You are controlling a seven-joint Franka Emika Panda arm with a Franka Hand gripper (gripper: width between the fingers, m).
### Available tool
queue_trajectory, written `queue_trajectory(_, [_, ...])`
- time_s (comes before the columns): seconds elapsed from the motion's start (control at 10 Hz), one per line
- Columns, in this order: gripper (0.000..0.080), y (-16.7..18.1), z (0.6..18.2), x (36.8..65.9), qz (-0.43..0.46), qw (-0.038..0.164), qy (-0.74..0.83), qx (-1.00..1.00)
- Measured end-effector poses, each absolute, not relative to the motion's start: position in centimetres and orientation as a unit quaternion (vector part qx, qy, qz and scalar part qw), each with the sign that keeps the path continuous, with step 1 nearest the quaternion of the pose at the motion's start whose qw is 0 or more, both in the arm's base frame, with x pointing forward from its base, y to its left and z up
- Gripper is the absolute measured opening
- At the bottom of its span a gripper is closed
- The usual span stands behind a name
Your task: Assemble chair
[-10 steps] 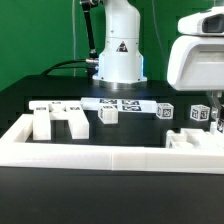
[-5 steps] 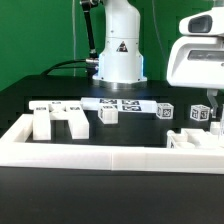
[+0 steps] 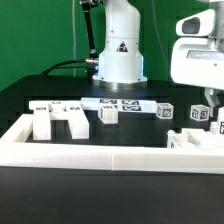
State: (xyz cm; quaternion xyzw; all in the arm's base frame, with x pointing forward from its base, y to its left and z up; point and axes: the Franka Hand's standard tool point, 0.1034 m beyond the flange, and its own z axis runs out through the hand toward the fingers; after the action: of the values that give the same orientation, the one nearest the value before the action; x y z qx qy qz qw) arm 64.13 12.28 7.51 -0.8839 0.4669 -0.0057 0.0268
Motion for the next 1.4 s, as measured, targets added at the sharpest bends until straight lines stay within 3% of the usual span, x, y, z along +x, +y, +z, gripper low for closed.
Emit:
queue_trajectory(0.4, [0.0291, 12.07, 7.45, 64.04, 0.006, 0.030, 0.610, -0.792])
queue_trajectory(0.7, [0.0291, 12.10, 7.45, 64.06, 0.005, 0.030, 0.618, -0.786])
queue_trajectory(0.9, [0.0595, 12.33, 7.63, 63.90, 0.011, 0.025, 0.580, -0.814])
queue_trajectory(1.0, [0.0634, 12.29, 7.72, 63.99, 0.008, 0.026, 0.522, -0.853])
queue_trajectory(1.4, [0.0647, 12.41, 7.66, 64.08, -0.004, 0.030, 0.339, -0.940])
